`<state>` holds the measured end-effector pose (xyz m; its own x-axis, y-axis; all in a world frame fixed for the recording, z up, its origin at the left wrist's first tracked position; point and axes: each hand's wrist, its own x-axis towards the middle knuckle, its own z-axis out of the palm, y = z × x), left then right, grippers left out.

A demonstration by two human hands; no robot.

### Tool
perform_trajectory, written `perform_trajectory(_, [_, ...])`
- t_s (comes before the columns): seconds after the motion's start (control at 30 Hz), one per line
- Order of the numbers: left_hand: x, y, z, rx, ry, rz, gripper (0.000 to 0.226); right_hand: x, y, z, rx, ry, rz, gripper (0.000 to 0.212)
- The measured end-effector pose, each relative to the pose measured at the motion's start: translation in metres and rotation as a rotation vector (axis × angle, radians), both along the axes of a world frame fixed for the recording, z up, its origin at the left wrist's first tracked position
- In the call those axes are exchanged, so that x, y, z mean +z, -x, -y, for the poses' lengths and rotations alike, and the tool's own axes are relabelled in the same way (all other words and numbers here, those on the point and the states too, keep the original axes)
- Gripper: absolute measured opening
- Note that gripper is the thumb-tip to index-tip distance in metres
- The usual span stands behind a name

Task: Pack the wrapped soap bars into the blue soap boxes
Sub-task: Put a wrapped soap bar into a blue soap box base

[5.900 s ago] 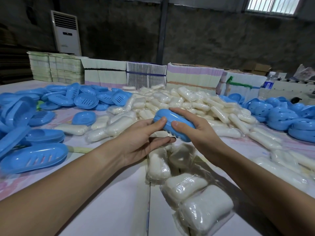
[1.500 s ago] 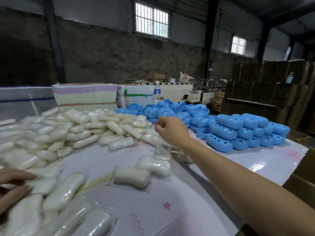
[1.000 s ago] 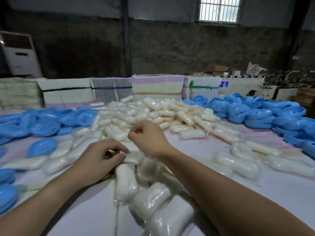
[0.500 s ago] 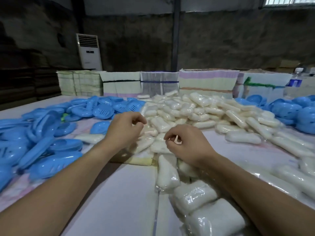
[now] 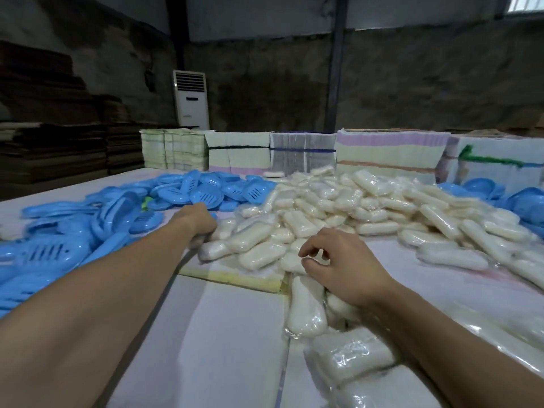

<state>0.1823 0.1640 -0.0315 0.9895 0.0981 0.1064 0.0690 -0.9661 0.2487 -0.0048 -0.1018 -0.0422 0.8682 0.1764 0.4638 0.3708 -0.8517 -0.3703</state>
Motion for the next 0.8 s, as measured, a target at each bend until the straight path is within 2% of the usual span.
perform_trajectory(0.07, [-0.001, 0.002, 0.0, -0.01, 0.0, 0.048, 0.018, 0.0, -0.001, 0.0, -0.002, 0.004, 0.004, 0.013])
perform_trajectory(0.17, [0.001, 0.009, 0.012, -0.096, 0.059, 0.248, 0.011, -0.001, -0.003, 0.001, -0.017, 0.002, 0.015, 0.011])
perform_trajectory(0.27, [0.009, 0.03, 0.035, -0.29, 0.167, 0.438, 0.008, -0.001, -0.002, 0.003, -0.039, -0.044, 0.021, 0.012])
perform_trajectory(0.33, [0.014, 0.048, 0.052, -0.458, 0.233, 0.477, 0.011, 0.0, -0.001, 0.004, -0.069, -0.117, 0.041, 0.014])
perform_trajectory(0.47, [0.023, 0.09, 0.074, -0.735, 0.514, 0.372, 0.024, 0.005, -0.001, 0.011, -0.181, -0.316, 0.206, 0.019])
perform_trajectory(0.6, [0.015, 0.121, 0.08, -0.921, 0.716, 0.187, 0.023, 0.011, 0.0, 0.026, -0.262, -0.477, 0.274, 0.022])
perform_trajectory(0.67, [0.008, 0.129, 0.082, -0.99, 0.724, 0.12, 0.026, 0.011, -0.001, 0.03, -0.284, -0.489, 0.248, 0.021])
perform_trajectory(0.8, [-0.001, 0.138, 0.088, -1.095, 0.59, 0.085, 0.02, 0.007, -0.001, 0.032, -0.308, -0.435, 0.141, 0.018])
